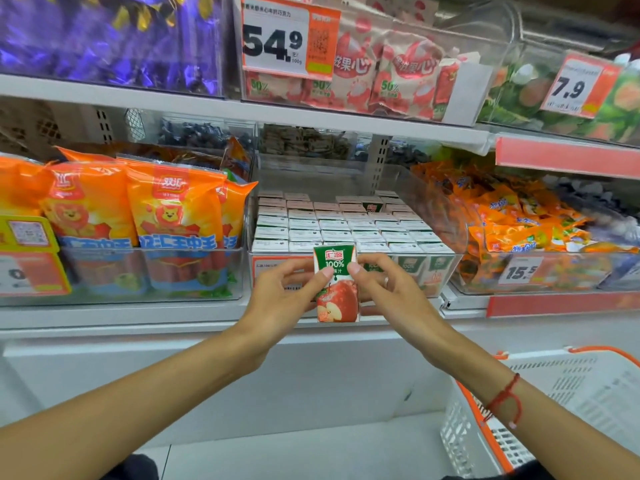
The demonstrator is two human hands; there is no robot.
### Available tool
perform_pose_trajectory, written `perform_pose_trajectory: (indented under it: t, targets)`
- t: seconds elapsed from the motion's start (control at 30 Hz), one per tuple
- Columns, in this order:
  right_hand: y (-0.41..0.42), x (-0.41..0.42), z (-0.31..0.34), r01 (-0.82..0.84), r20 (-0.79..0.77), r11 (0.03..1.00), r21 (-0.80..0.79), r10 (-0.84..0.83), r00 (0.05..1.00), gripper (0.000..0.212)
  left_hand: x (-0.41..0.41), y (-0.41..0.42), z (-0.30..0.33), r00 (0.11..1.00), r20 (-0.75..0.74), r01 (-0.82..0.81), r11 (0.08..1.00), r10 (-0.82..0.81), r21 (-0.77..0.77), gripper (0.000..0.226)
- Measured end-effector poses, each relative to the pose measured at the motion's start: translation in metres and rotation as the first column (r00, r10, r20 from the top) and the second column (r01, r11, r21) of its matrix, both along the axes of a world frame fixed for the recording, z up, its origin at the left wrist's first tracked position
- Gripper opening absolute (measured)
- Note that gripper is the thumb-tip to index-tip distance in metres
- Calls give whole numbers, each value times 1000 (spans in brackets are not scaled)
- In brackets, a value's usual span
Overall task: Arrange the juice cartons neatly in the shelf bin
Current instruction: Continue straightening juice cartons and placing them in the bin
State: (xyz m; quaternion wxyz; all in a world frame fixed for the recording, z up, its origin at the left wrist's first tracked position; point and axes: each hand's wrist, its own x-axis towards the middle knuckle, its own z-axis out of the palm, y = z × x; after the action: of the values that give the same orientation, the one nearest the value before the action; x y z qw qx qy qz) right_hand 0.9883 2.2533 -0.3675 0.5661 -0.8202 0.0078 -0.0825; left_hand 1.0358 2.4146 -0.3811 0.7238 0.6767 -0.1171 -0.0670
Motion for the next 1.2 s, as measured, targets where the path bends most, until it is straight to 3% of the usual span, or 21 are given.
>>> perform_pose_trajectory:
  t: [0.1,0.23,0.37,0.5,0.63,0.73,0.9,1.07,1.13,1.2]
  targets:
    - [-4,-1,0,-100,-37,994,33,101,994,47,3,2,5,997,-72,1,995,-8,-95,8]
    - [-1,-1,-2,-45,56,999,14,44,997,56,5,7,8,995,-92,32,996,-39,-83,20]
    - [2,-2,-2,23,181,986,-163,7,983,59,5,6,5,1000,-10,-15,999,16,39,27]
    - [5,-7,-2,-11,232,974,-228,65,971,57,5,8,5,1000,10,-20,998,19,62,31]
    - [0,-8,5,-43,171,997,-62,53,984,33,3,12,10,993,-48,105,994,-105,0,23]
    - [-5,-9,9,-47,106,997,64,40,994,22,1,14,14,976,-99,190,980,-195,-50,34]
    - [-7,-11,8,-36,69,997,74,31,997,26,0,11,14,977,-100,184,981,-190,-61,44]
    - [-8,-12,7,-129,-109,986,108,141,984,56,4,10,14,972,34,234,972,-234,-26,48]
    - [-7,-13,6,-191,-131,975,116,205,970,49,3,11,14,962,98,259,966,-256,-19,40]
    - [-5,-13,4,-158,-94,980,120,170,981,42,1,10,15,963,137,236,972,-232,-15,34]
